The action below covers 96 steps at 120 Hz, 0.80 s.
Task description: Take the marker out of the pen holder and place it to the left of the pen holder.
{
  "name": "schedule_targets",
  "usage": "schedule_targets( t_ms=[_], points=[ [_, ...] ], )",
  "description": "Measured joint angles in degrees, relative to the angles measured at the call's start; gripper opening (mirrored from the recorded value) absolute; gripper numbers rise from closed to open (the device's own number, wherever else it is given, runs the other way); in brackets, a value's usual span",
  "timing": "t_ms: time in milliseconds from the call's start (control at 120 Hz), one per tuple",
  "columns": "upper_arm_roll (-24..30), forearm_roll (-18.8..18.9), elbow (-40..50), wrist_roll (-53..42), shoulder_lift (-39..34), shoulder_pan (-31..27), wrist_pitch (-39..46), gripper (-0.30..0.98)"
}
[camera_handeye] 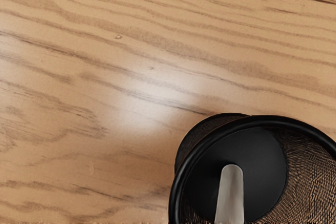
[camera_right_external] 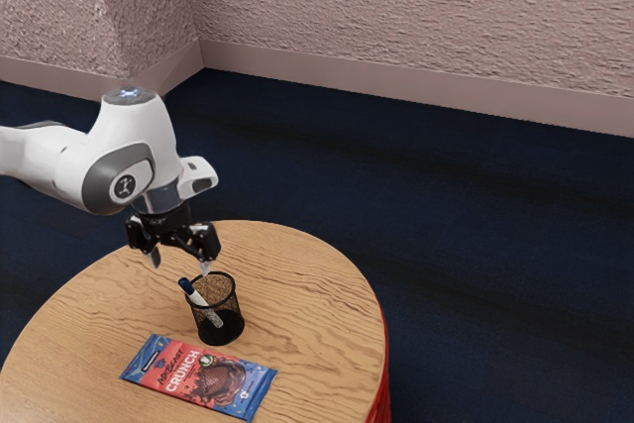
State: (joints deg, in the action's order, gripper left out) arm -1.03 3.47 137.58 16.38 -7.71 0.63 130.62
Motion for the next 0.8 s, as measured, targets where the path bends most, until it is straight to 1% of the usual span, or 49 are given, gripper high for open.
schedule_targets(
  t_ms=[258, 567, 608, 708, 800],
  points=[
    [0.2, -0.2, 5.0, -0.1, -2.4, 0.0, 4.1, 0.69],
    [1.6, -1.9, 6.9, -0.2, -3.2, 0.0, 5.3, 0.68],
    [1.6, -2.1, 6.9, -0.2, -3.2, 0.0, 5.4, 0.64],
    [1.8, -2.2, 6.8, -0.2, -3.2, 0.0, 5.3, 0.45],
    [2.1, -2.3, 6.7, -0.2, -3.4, 0.0, 5.2, 0.32]
  ],
)
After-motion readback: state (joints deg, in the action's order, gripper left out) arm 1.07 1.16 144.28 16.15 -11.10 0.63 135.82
